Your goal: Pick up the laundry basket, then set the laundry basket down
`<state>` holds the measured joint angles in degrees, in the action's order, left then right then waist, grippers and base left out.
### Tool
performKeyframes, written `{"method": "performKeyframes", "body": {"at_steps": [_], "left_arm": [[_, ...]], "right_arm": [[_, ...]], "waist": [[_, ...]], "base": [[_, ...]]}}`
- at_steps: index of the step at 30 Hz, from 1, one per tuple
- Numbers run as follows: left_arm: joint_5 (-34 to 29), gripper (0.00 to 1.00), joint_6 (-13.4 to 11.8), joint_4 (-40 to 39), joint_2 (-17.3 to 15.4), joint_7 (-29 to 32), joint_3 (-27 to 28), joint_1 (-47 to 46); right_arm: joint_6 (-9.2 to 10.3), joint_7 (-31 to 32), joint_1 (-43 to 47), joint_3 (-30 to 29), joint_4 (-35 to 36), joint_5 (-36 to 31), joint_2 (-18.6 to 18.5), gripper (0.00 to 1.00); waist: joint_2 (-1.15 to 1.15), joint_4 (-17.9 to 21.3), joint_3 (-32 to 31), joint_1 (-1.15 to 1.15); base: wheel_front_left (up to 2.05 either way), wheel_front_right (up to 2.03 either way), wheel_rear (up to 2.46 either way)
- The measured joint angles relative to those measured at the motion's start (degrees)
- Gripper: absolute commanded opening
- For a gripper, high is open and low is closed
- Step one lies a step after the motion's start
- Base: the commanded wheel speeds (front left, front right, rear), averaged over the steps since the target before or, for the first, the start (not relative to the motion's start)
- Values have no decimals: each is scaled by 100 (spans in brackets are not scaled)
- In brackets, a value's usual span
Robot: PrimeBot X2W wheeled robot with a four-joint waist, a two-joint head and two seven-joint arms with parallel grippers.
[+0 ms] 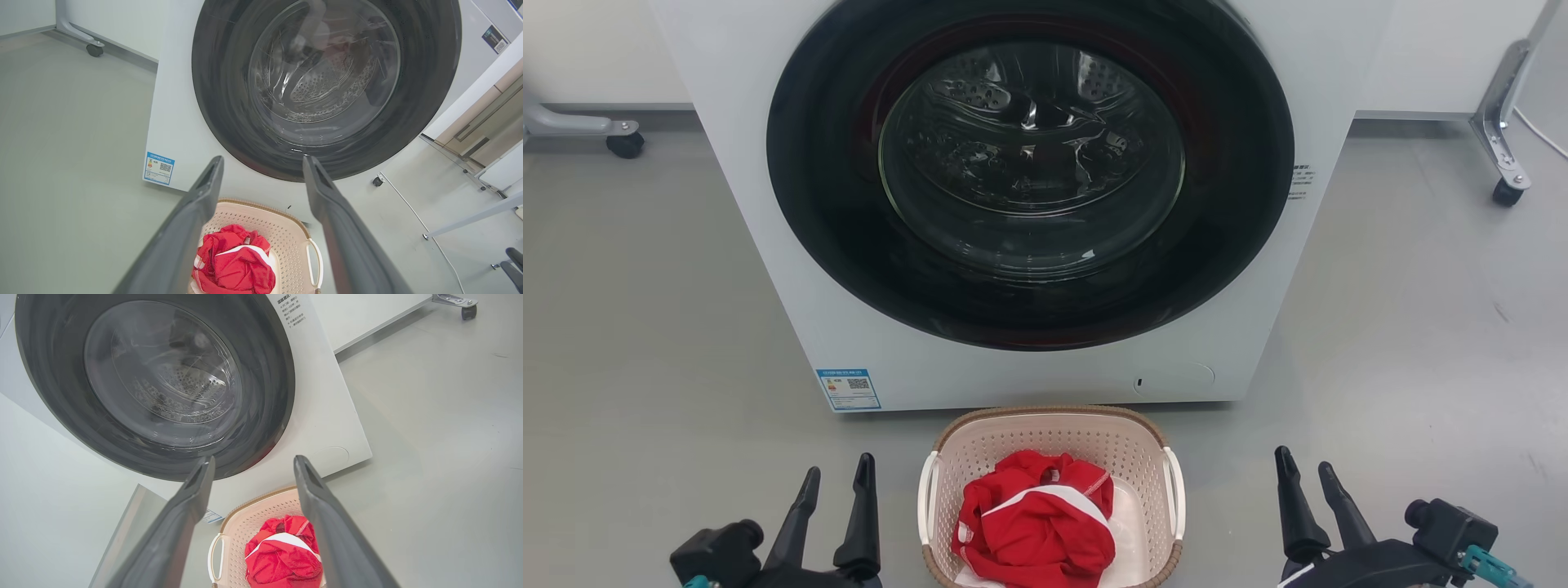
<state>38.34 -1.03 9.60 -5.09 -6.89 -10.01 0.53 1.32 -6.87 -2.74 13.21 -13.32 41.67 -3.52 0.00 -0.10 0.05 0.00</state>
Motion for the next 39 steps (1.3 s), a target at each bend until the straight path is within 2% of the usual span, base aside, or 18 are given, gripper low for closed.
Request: {"method": "performKeyframes", "body": {"at_steps": [15,34,39], "left_arm": [[-1378,100,-205,-183,-15,-349,-330,2],[-2639,100,-453,-433,0,-744,-514,128],[-2741,100,-453,-439,5,-757,-490,141]], "right_arm": [[218,-337,0,399,158,-1348,-12,100],[474,-742,10,660,385,-2826,-34,100],[476,-743,38,645,415,-2867,-34,100]], "waist": [[0,8,24,0],[0,11,69,0],[0,17,75,0]], "base": [[0,0,0],[0,0,0],[0,0,0]]}}
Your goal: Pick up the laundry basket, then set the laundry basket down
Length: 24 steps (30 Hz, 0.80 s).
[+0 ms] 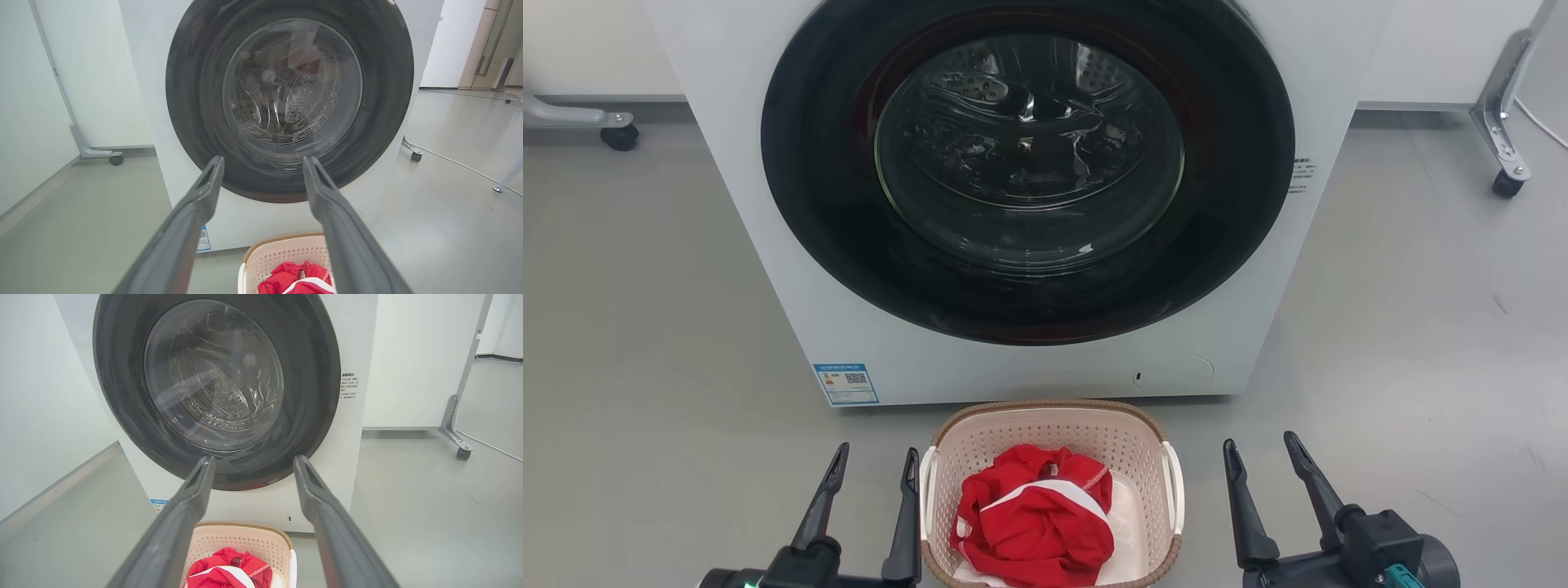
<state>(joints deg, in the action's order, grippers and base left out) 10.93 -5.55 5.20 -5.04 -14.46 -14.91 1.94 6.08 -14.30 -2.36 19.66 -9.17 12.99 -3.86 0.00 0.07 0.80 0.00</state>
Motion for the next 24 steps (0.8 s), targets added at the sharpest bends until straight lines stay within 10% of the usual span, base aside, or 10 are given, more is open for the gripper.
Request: {"method": "performKeyframes", "body": {"at_steps": [24], "left_arm": [[58,100,10,-240,102,-1,163,4]], "right_arm": [[-4,-10,68,-227,338,2,24,100]], "waist": [[0,6,-26,0]], "base": [[0,0,0]]}}
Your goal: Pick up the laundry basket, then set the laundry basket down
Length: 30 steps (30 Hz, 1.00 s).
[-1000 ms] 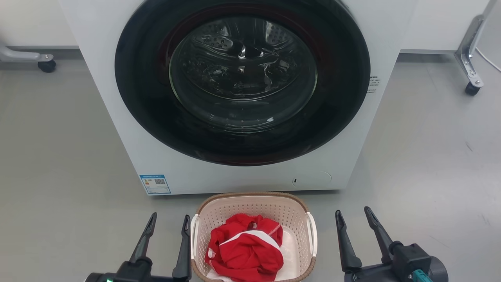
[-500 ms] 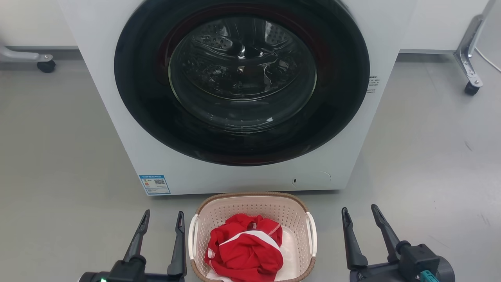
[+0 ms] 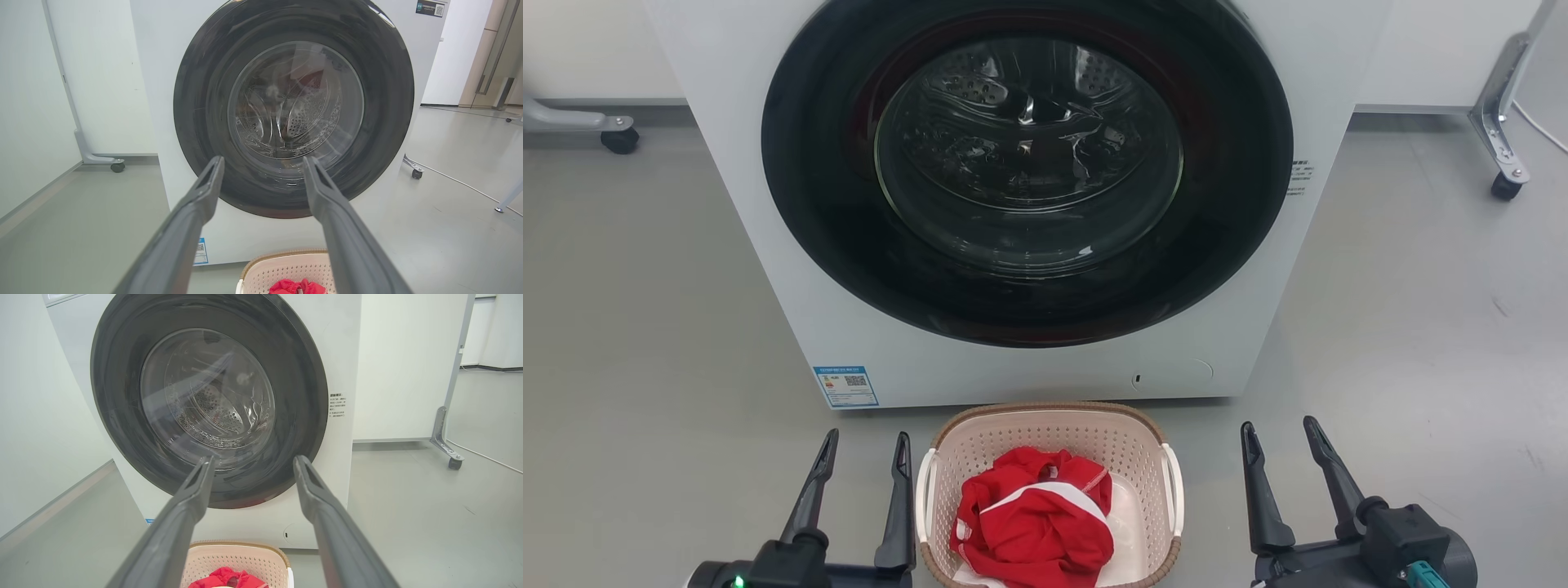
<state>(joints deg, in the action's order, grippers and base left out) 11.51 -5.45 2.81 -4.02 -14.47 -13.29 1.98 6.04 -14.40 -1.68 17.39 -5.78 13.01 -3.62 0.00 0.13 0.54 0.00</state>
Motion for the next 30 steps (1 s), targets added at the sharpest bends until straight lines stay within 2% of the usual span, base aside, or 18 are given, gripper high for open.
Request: {"method": "performKeyframes", "body": {"at_steps": [30], "left_arm": [[-58,100,76,-223,35,0,10,203]], "right_arm": [[-101,-7,130,-46,189,-2,47,100]], "waist": [[0,8,-29,0]], "base": [[0,0,0]]}}
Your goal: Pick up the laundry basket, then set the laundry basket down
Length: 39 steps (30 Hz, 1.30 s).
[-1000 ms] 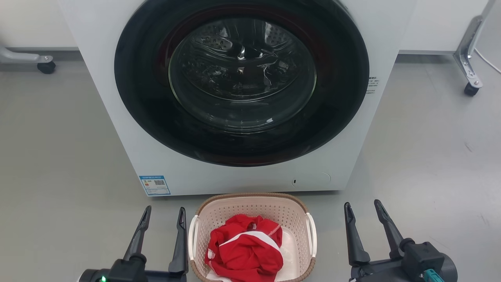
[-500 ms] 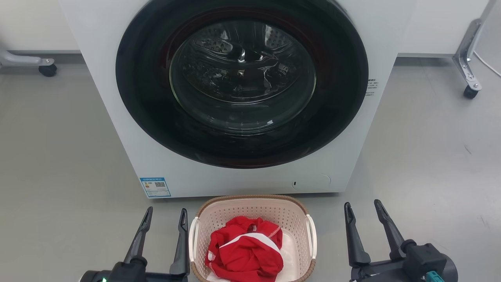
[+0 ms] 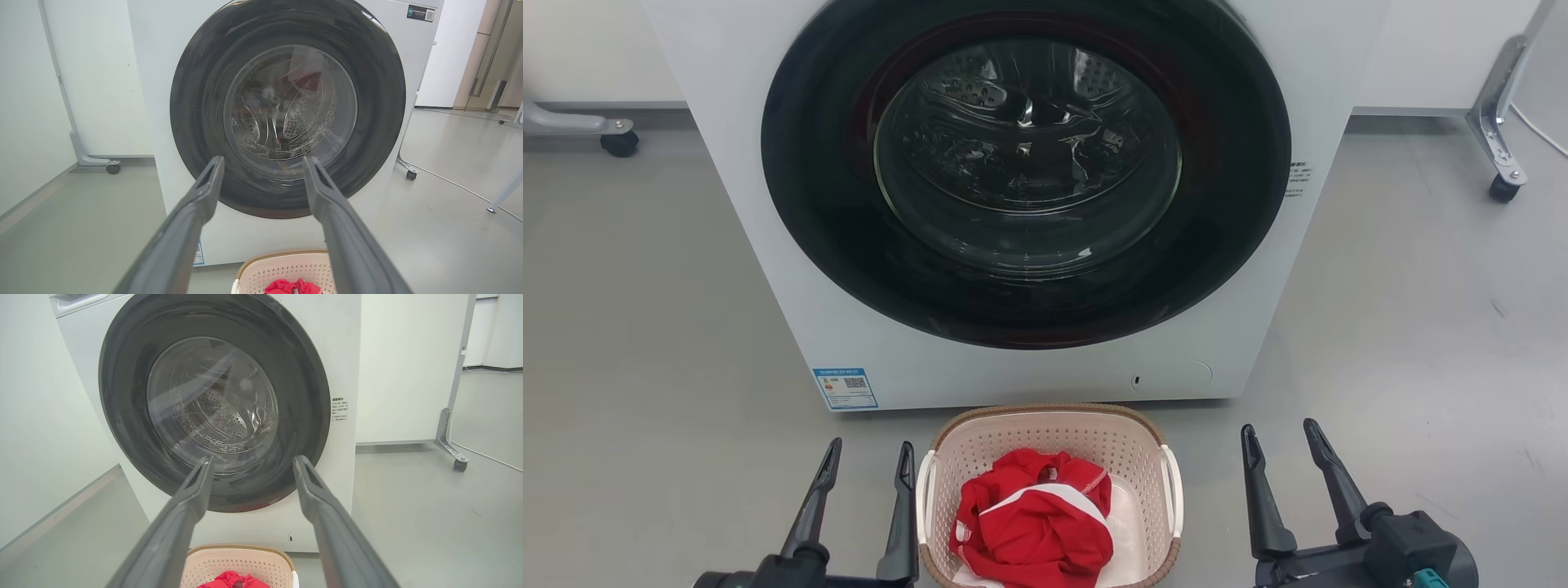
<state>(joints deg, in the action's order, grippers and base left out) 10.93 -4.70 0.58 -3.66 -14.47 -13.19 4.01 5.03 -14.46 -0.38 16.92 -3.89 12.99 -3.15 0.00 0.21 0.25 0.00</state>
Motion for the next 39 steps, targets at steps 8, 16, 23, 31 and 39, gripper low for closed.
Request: {"method": "performKeyframes", "body": {"at_steps": [8,16,23,31,39], "left_arm": [[-3,100,2,-35,4,0,16,0],[-19,100,15,-129,9,0,41,-2],[-45,100,19,-179,11,0,52,-29],[-52,100,68,-210,20,0,67,-229],[-44,100,119,-157,30,0,131,-687]], "right_arm": [[-1,0,1,-24,2,-7,7,100],[-25,-1,2,-31,96,-88,11,100],[-49,-1,-25,-59,136,-91,12,100],[-58,-1,-240,-89,148,-91,13,100],[-148,-9,-790,-144,62,-97,13,100]], "waist": [[0,4,36,0],[0,1,176,0],[0,6,348,0],[0,2,667,0],[0,-1,1166,0]], "base": [[0,0,0],[0,0,0],[0,0,0],[0,0,0],[0,0,0]]}}
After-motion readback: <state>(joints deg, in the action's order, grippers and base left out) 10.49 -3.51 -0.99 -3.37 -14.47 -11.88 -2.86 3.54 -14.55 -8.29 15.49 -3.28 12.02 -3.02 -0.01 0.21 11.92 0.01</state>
